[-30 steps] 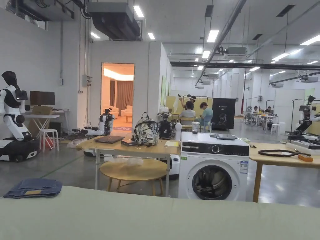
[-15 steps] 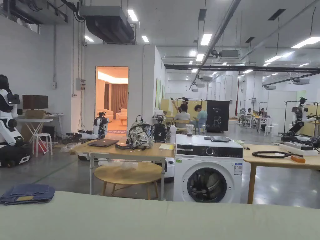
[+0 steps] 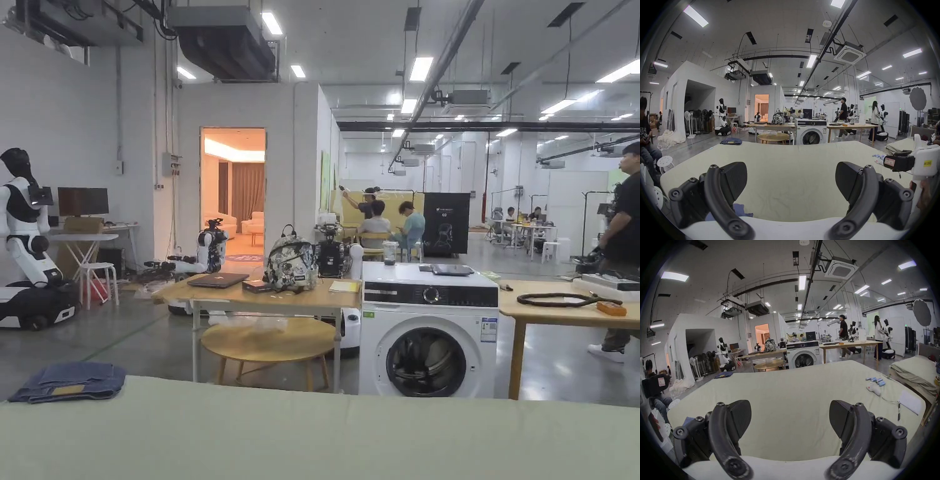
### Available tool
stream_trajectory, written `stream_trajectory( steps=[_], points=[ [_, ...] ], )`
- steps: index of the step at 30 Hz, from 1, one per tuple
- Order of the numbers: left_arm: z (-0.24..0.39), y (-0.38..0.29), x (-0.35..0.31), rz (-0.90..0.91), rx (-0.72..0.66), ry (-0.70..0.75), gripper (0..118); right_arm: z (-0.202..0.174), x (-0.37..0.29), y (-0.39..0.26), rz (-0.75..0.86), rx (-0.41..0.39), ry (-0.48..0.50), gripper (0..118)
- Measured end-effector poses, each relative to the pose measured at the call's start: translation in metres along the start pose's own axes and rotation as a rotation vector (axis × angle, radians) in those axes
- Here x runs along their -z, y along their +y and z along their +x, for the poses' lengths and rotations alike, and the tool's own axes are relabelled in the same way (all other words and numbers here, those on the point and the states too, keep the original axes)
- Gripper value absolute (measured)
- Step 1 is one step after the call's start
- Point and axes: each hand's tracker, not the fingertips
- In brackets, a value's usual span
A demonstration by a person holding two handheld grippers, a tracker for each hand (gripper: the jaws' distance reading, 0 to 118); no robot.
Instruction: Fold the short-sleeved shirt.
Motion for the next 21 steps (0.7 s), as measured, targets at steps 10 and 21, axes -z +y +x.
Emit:
stream_trajectory(
  steps=[10, 21],
  points=[
    [-0.0019, -0.0013, 0.0029, -0.024, -0.019, -0.016, 109, 0.0008, 0.0078, -0.004, -0.064, 0.059, -0.014, 100],
    [0.0054, 0.0003, 0.0053, -0.02, 0.002, -0.013, 109, 0.0021, 0.0048, -0.0031, -0.048, 0.048, -0.008, 99]
  ],
)
